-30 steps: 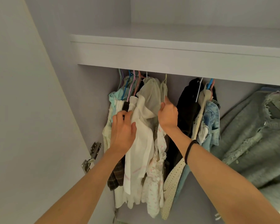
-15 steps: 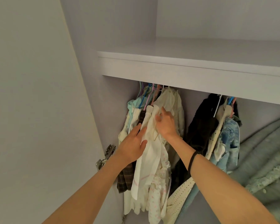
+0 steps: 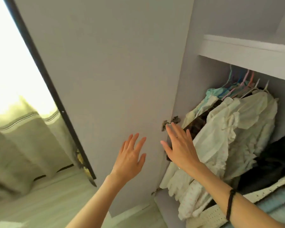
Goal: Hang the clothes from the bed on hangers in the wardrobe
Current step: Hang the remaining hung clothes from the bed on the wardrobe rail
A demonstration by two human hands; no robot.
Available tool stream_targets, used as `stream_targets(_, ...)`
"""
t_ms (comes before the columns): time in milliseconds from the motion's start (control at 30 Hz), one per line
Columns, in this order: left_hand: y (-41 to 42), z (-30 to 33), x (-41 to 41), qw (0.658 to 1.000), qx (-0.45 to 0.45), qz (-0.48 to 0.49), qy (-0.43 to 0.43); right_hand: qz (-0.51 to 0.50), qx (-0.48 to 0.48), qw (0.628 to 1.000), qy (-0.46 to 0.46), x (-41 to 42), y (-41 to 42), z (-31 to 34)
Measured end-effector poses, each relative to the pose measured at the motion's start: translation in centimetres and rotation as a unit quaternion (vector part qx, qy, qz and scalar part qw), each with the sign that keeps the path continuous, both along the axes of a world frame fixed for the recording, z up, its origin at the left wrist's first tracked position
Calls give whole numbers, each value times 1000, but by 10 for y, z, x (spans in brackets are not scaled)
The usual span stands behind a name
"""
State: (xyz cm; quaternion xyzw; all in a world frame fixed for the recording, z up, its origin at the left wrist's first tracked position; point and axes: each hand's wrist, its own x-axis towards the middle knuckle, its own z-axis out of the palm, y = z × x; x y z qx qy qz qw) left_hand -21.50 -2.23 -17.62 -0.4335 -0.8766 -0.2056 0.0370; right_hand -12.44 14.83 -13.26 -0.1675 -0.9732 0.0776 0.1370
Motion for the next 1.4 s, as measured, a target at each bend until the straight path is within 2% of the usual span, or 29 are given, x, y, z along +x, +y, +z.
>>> stream_targets(133,-98,-10,12,989,-7,144,-11,123,-15,990,-67,-16,-81,-19)
stream_targets(267,-199,-23,43,962,9,274,-22,248,-26,963,-99,-29,-172,-29)
stream_targets(500,-369,-33,128,880,7,475,-24,467,-47,882,-44,-25,-372,-37)
stream_targets(567,-414,-38,165,846,1,533,-27,521,-52,851,-31,-10,-429,-40)
stream_targets(667,-476,-48,232,786,3,614,-70,585,-59,805,-72,25,-512,-51)
stream_targets(767,-532,-67,301,717,-33,691,-86,650,-69,751,-98,71,-583,-70)
stream_targets(933,-605,-88,396,624,-22,772,-115,725,-61,671,-142,136,-679,-102)
stream_targets(1067,-635,-101,459,552,-3,821,-146,759,-40,621,-192,179,-743,-118)
stream_targets(1400,-669,-143,567,339,85,912,-215,851,27,455,-261,266,-883,-162)
